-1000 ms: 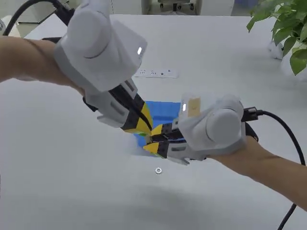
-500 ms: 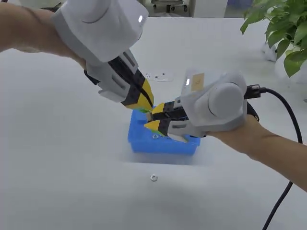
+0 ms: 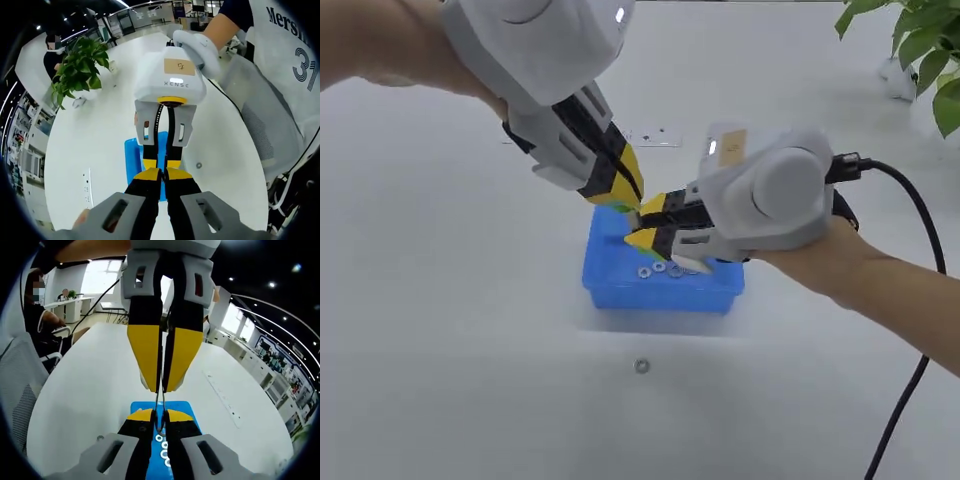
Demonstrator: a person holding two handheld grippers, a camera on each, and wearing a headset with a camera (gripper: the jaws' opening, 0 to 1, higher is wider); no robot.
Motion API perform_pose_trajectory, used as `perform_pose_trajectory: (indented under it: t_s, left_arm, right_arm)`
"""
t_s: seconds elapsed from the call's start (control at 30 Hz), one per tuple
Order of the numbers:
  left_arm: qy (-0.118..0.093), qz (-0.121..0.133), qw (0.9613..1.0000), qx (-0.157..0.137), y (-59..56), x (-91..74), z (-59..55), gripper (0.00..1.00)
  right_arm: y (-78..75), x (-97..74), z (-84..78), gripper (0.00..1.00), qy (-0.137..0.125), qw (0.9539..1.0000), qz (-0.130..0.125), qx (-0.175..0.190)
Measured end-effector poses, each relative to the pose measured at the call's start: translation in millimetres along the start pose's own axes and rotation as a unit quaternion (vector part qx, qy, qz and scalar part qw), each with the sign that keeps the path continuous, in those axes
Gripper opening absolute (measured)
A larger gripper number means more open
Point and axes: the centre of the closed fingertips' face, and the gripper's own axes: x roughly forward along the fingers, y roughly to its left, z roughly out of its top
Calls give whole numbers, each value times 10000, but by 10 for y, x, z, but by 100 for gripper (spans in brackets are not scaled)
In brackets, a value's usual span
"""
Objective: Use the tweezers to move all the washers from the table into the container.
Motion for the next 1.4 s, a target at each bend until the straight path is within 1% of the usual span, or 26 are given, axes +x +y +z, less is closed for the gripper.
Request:
perform_pose_trajectory:
  t_s: [0.13, 0.27, 0.33, 0.4, 0.47, 0.53, 0.67, 0.83, 0.9, 0.97, 1.03, 1.13, 1.23, 1.4]
  left_arm:
    - [29, -77, 9999, -89, 58, 129, -129, 6]
    - [8, -183, 9994, -276, 119, 271, -283, 6]
    - [9, -222, 9992, -329, 131, 327, -337, 6]
    - [24, -259, 9990, -367, 121, 371, -369, 6]
    - [34, -292, 9988, -387, 104, 393, -378, 6]
    - [39, -315, 9987, -397, 100, 441, -422, 6]
    - [24, -337, 9984, -456, 122, 468, -455, 6]
    - [5, -342, 9981, -506, 133, 475, -443, 6]
    - [0, -341, 9981, -504, 112, 471, -401, 6]
    - [-1, -337, 9982, -505, 108, 458, -389, 6]
    - [4, -320, 9983, -482, 78, 436, -332, 6]
    - [15, -307, 9986, -429, 45, 383, -266, 6]
    - [27, -288, 9989, -373, 32, 359, -253, 6]
    - [41, -212, 9995, -225, 4, 194, -138, 6]
  right_arm:
    - [-13, 116, -111, 10, 54, 9999, 76, 64]
    - [0, 240, -252, 10, 144, 9996, 200, 166]
    - [7, 292, -309, 10, 168, 9994, 235, 208]
    - [20, 334, -354, 10, 185, 9991, 267, 265]
    - [35, 356, -374, 10, 190, 9990, 291, 288]
    - [50, 374, -394, 10, 196, 9988, 318, 317]
    - [54, 385, -425, 10, 214, 9987, 321, 343]
    - [59, 378, -456, 10, 259, 9985, 308, 371]
    - [54, 372, -459, 10, 264, 9985, 297, 379]
    - [51, 363, -457, 10, 277, 9985, 294, 375]
    - [45, 348, -444, 11, 272, 9986, 273, 375]
    - [48, 305, -400, 11, 227, 9988, 256, 350]
    - [52, 261, -350, 11, 207, 9990, 248, 310]
    - [64, 146, -212, 11, 105, 9994, 204, 276]
